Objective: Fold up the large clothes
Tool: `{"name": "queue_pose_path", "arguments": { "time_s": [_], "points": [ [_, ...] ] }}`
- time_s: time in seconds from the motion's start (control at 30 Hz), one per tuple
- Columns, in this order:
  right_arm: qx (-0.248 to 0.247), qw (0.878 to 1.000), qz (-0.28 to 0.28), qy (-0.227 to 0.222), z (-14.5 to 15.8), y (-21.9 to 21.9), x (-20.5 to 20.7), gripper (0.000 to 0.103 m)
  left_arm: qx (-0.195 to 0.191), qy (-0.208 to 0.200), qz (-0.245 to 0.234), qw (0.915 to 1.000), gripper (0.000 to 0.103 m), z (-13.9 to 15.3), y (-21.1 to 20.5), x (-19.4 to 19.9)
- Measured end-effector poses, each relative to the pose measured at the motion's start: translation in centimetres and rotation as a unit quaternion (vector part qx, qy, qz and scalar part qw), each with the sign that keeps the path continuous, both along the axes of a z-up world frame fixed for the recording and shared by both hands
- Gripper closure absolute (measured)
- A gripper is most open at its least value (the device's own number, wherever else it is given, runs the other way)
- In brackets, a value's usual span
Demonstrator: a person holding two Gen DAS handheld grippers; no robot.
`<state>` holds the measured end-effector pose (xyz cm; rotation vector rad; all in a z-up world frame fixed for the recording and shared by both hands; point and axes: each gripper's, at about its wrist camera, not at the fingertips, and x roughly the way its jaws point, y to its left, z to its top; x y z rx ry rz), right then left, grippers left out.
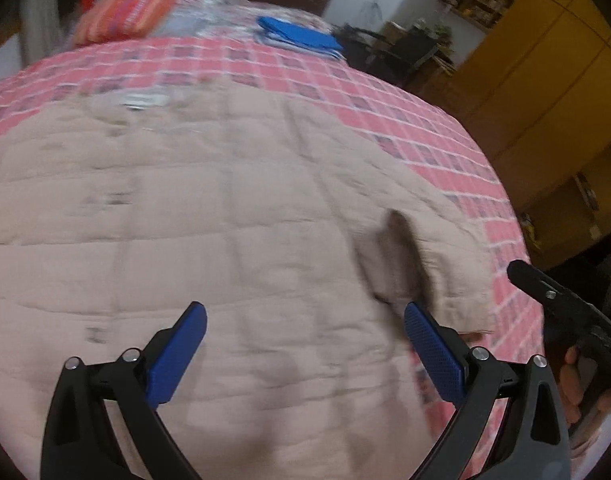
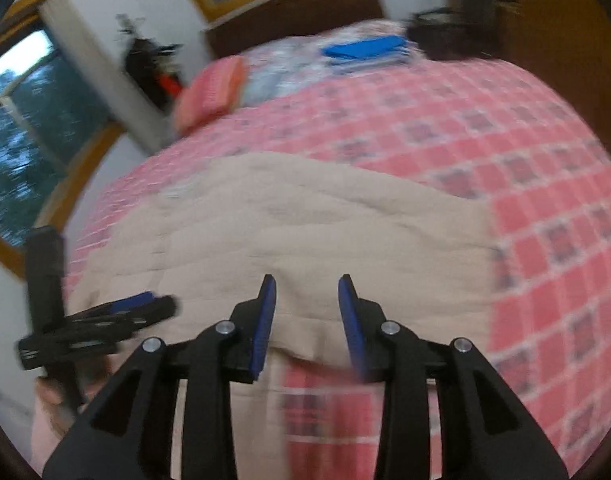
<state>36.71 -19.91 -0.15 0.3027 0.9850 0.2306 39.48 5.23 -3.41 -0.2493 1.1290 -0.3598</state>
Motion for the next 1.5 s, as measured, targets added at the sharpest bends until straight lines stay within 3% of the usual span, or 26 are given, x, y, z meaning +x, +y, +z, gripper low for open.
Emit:
{"name": "queue_pose_path", "arguments": {
  "time_s": [0.1, 0.33, 0.4, 0.47, 0.6, 0.67, 0.77, 0.93, 1.07, 1.17, 1.37, 1.5],
  "points": [
    [-0.012, 0.998, -0.050, 0.033, -2.4, -3.6, 0.0, 0.070, -0.011, 0.012, -0.019, 0.9997, 0.004, -0.5, -2.7, 0.7],
    [0.029, 0.992, -0.104, 0.058, -6.3, -8.8, -0.5, 0.070, -0.034, 0.018, -0.048, 0.9981, 0.006, -1.3, -7.0, 2.0],
    [0.044, 0.990, -0.115, 0.062, -7.0, -9.9, -0.6, 0.070, -0.028, 0.015, -0.049, 0.9983, 0.014, -1.7, -7.7, 2.4],
    [0.052, 0.989, -0.123, 0.063, -7.2, -10.6, -1.0, 0.070, -0.022, 0.021, -0.055, 0.9980, 0.042, -2.3, -8.4, 2.8],
    [0.049, 0.987, -0.139, 0.067, -7.6, -11.6, -1.2, 0.070, -0.001, 0.004, -0.055, 0.9985, 0.076, -2.3, -8.7, 2.7],
    [0.046, 0.986, -0.141, 0.070, -7.7, -11.5, -1.1, 0.070, -0.008, -0.005, -0.056, 0.9984, 0.092, -1.9, -8.3, 2.5],
    [0.045, 0.987, -0.138, 0.070, -7.7, -11.1, -1.0, 0.070, -0.021, -0.017, -0.043, 0.9987, 0.098, -0.9, -6.5, 2.2],
    [0.060, 0.988, -0.123, 0.065, -7.6, -10.0, -0.5, 0.070, -0.033, -0.046, -0.007, 0.9984, 0.099, 0.9, -2.3, 2.1],
    [0.087, 0.990, -0.098, 0.053, -7.2, -8.5, 0.2, 0.070, -0.012, -0.068, 0.036, 0.9970, 0.099, 1.5, 2.3, 2.2],
    [0.075, 0.992, -0.081, 0.058, -7.3, -6.7, 1.3, 0.070, -0.001, -0.071, 0.073, 0.9948, 0.099, 1.3, 6.4, 2.5],
    [0.098, 0.993, -0.023, 0.059, -7.4, -2.3, 2.9, 0.070, 0.023, -0.088, 0.123, 0.9883, 0.099, 1.5, 12.9, 2.0],
    [0.088, 0.994, 0.005, 0.063, -7.1, 0.8, 4.0, 0.064, 0.031, -0.089, 0.151, 0.9841, 0.099, 1.7, 16.9, 1.5]
  ]
}}
